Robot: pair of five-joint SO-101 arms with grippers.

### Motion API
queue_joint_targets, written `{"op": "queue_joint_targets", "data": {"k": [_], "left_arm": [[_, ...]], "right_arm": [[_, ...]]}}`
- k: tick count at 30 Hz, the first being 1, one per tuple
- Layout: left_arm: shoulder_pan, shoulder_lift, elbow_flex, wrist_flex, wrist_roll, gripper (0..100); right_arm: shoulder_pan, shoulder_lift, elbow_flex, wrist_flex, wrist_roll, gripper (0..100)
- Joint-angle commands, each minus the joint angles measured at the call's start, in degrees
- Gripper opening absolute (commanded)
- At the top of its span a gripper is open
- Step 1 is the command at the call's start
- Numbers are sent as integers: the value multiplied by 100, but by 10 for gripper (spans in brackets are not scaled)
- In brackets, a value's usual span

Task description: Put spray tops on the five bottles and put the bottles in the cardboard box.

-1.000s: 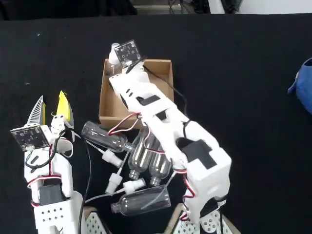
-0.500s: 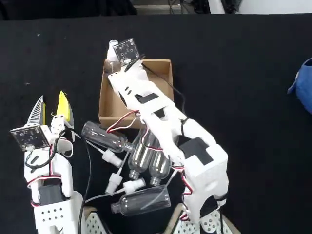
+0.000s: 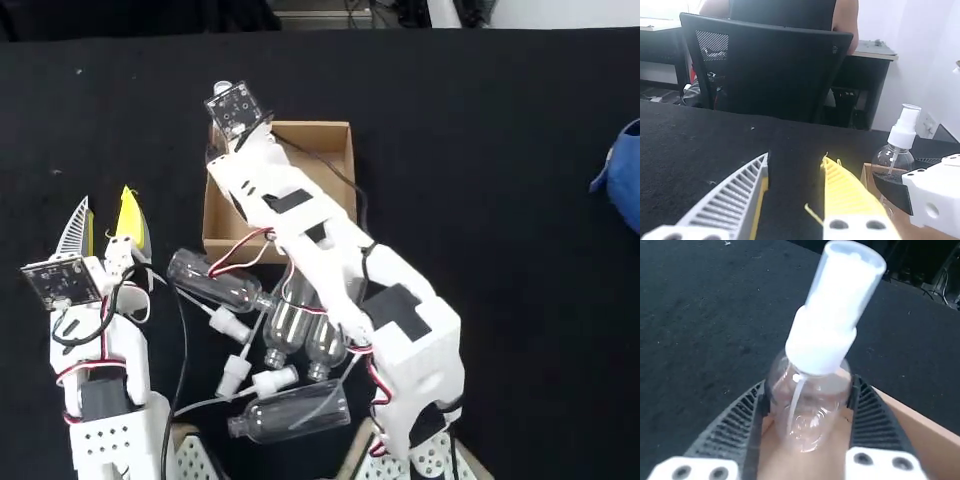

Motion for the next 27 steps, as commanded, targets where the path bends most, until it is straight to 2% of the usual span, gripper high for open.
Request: {"op": "queue_joint_targets", "data": {"k": [1,4,10,27], "left_arm": [[-75,-105,119,-35,18,32],[-75,-105,119,-35,18,32],[-75,-105,119,-35,18,32],[-75,-105,119,-35,18,32]], "right_arm": [[-185,-84,-295,114,44,243],[-185,-84,-286,114,44,292],[-193,-84,-277,132,26,295],[-79,-848,-303,1134,0,299]]}}
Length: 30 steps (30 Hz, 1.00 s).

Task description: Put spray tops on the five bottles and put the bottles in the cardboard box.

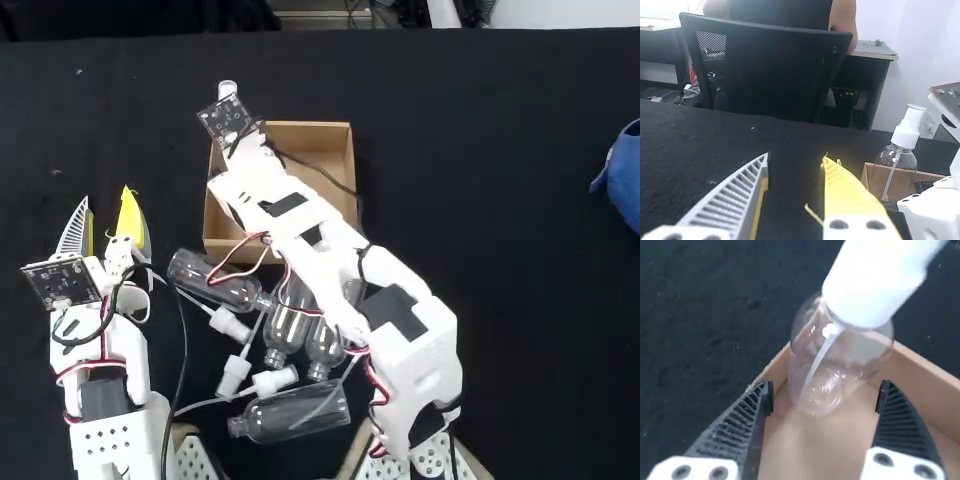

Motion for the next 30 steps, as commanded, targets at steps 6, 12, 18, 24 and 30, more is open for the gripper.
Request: {"op": "queue_joint_targets", "data": {"k": [6,12,18,24,30], "left_arm": [[-75,-105,119,-35,18,32],[-75,-105,119,-35,18,32],[-75,-105,119,-35,18,32],[-75,-105,119,-35,18,32],[-75,-105,119,-35,18,32]], "right_arm": [[70,-1341,-312,1125,18,298],[70,-1675,-312,2127,9,276],[316,-1596,-295,2391,-396,17],[369,-1165,-400,2391,-1424,11],[369,-505,-804,2400,-1477,10]]}}
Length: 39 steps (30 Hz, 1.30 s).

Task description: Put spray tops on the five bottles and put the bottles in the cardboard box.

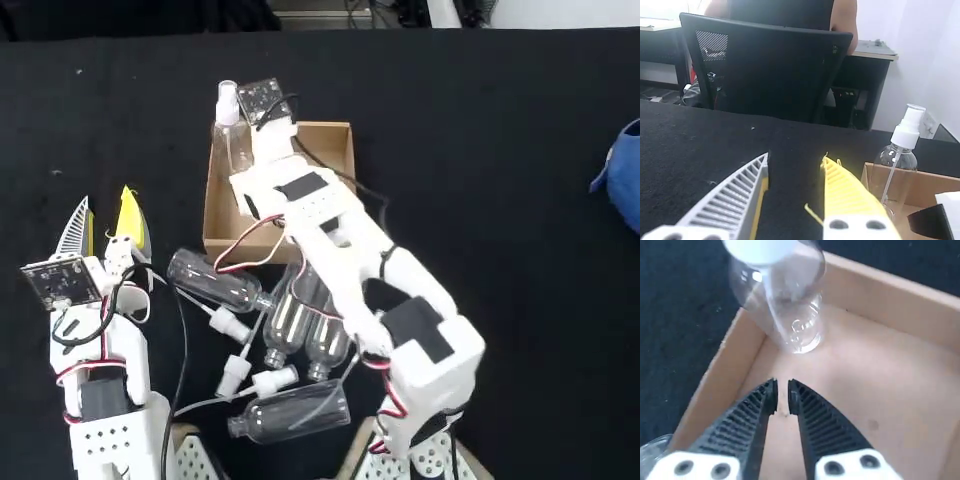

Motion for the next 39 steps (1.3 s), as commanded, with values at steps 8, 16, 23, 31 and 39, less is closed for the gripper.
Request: {"op": "queue_joint_targets", "data": {"k": [8,16,23,31,39], "left_arm": [[-75,-105,119,-35,18,32],[-75,-105,119,-35,18,32],[-75,-105,119,-35,18,32],[-75,-105,119,-35,18,32],[-75,-105,119,-35,18,32]], "right_arm": [[88,787,-1174,35,-53,10],[88,1200,-1596,26,-53,10],[88,1569,-2000,26,-53,10],[88,1736,-2185,26,-53,10],[88,1279,-2070,378,-53,10]]}}
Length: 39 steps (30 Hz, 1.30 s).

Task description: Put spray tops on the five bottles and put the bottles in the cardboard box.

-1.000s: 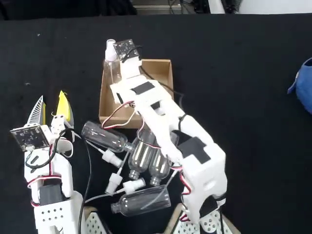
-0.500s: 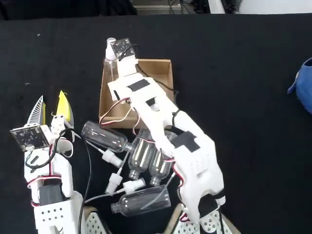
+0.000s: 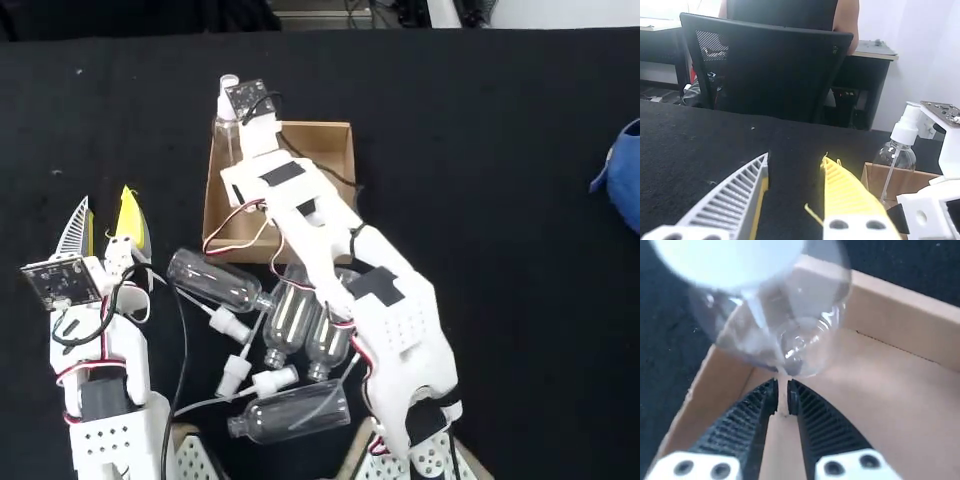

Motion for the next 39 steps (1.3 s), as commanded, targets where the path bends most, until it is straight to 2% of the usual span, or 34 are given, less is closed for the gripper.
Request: {"op": "queue_joint_targets", "data": {"k": [1,10,13,17,20,23,26,29,33,35,37,39], "left_arm": [[-75,-105,119,-35,18,32],[-75,-105,92,9,44,35],[-75,-97,48,88,35,36],[-75,-70,-620,1020,26,37],[-75,-62,-1209,1758,-123,37],[-40,-53,-1446,2013,-492,37],[-57,141,-1622,2057,-668,37],[-66,897,-2185,2092,-782,62],[-66,2629,-3380,2400,-791,195],[-66,3508,-4057,2743,-791,238],[-66,4308,-4760,3253,-879,235],[-31,4967,-5393,3938,-1301,234]], "right_arm": [[97,-778,-189,352,-35,10],[141,-2949,998,1002,18,11],[141,-3899,1367,1547,448,12],[167,-5077,1807,2251,1002,15],[334,-5745,2044,2708,1196,85],[607,-6255,2167,3262,1477,168],[1046,-6598,2202,3833,1749,173],[1670,-6774,2396,4044,2066,161],[2347,-6809,2985,3886,2277,159],[2593,-6835,3363,3648,2286,159],[2822,-6835,3705,3402,2268,159],[2998,-6826,4066,3121,2268,159]]}}
